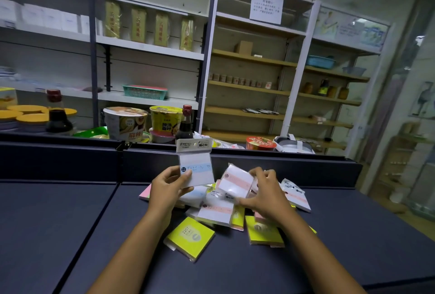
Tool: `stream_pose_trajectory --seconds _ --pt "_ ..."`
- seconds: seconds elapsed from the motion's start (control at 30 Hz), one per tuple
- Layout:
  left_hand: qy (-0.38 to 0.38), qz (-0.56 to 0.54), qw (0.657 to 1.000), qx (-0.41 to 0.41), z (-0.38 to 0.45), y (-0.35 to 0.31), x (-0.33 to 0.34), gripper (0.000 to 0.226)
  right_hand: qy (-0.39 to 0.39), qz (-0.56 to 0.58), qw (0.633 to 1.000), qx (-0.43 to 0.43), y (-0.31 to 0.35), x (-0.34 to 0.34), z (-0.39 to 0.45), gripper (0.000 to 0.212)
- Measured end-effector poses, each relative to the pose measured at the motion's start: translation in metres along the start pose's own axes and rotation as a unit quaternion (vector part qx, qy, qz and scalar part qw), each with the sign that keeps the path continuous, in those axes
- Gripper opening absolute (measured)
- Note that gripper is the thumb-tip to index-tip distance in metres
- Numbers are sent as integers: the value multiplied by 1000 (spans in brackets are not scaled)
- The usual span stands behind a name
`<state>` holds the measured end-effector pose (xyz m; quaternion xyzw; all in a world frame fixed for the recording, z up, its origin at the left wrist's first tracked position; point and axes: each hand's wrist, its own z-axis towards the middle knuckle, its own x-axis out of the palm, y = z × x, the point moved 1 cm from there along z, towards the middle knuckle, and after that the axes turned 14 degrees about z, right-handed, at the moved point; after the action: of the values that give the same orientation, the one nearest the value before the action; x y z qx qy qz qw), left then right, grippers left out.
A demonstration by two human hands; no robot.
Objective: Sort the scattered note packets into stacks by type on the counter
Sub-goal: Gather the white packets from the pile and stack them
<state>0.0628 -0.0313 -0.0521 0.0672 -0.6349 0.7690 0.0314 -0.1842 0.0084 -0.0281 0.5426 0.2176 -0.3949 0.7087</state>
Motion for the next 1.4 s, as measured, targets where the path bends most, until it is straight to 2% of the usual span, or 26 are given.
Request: stream_pose_trajectory --seconds 0.17,0.27,0.47,0.73,0.97,1.4 --pt "4 -26 1000 5 -19 -4 -1 20 -43 192 980 -4 10 -14 -29 70" --pt "1 -45 999 2 -37 -7 -7 23 -29 295 955 11 14 -21 -49 70" --pt "-13 -83 996 23 -88 -14 -28 40 -10 412 911 -7 24 -26 -88 73" --pt "-79 -35 994 70 -160 -43 -75 34 -3 443 895 -49 56 -22 -139 82" --pt "-116 35 988 99 -211 -71 -119 33 31 447 891 -70 90 -10 -174 78" --pt "-164 66 975 131 -253 -113 -267 29 84 439 883 -145 228 63 -207 76"
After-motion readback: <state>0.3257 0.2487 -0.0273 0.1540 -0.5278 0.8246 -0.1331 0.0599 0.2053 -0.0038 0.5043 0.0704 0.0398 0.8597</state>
